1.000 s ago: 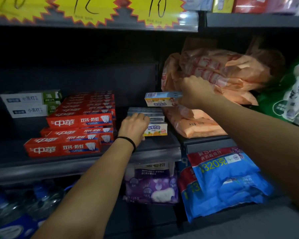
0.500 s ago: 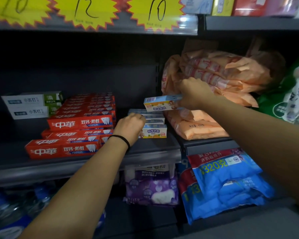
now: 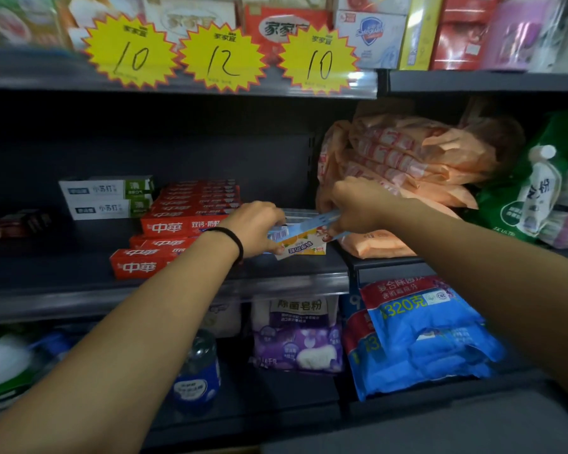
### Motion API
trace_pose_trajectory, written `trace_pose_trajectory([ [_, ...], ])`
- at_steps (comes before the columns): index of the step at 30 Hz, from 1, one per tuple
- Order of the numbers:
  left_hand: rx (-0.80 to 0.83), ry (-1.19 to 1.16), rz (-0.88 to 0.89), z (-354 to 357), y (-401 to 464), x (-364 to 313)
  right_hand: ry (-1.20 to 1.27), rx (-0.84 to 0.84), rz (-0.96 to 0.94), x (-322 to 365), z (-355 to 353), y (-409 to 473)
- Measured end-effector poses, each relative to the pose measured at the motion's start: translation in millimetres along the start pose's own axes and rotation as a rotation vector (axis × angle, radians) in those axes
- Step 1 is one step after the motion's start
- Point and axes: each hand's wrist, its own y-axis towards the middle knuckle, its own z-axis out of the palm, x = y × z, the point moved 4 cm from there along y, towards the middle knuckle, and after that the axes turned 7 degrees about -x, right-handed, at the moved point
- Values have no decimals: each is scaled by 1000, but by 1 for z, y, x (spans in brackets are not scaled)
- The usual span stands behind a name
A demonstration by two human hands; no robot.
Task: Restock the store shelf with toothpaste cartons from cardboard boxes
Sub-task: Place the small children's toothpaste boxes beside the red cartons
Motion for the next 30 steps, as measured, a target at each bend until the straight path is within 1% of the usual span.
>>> trace_pose_trajectory([
  [6,86,-52,-23,4,-26,5,-4,13,-87,25,-2,-7],
  [10,71,-158,-106,4,-39,11,56,-16,-96,35,-8,-9],
  [12,56,-236,-162,4,-46,19,126,-49,-78,33,-11,-7],
  [16,39,-324,-224,5,-55,29,172,-62,-74,26,-13,-9],
  [18,53,-323,-228,6,-59,30,190,-49,-85,27,-13,-9],
  [23,131,-205,-163,15,-63,23,222,-17,-128,42,-22,-5],
  [30,152,-260,-144,19,-69,18,321,70,-147,58,-31,0],
])
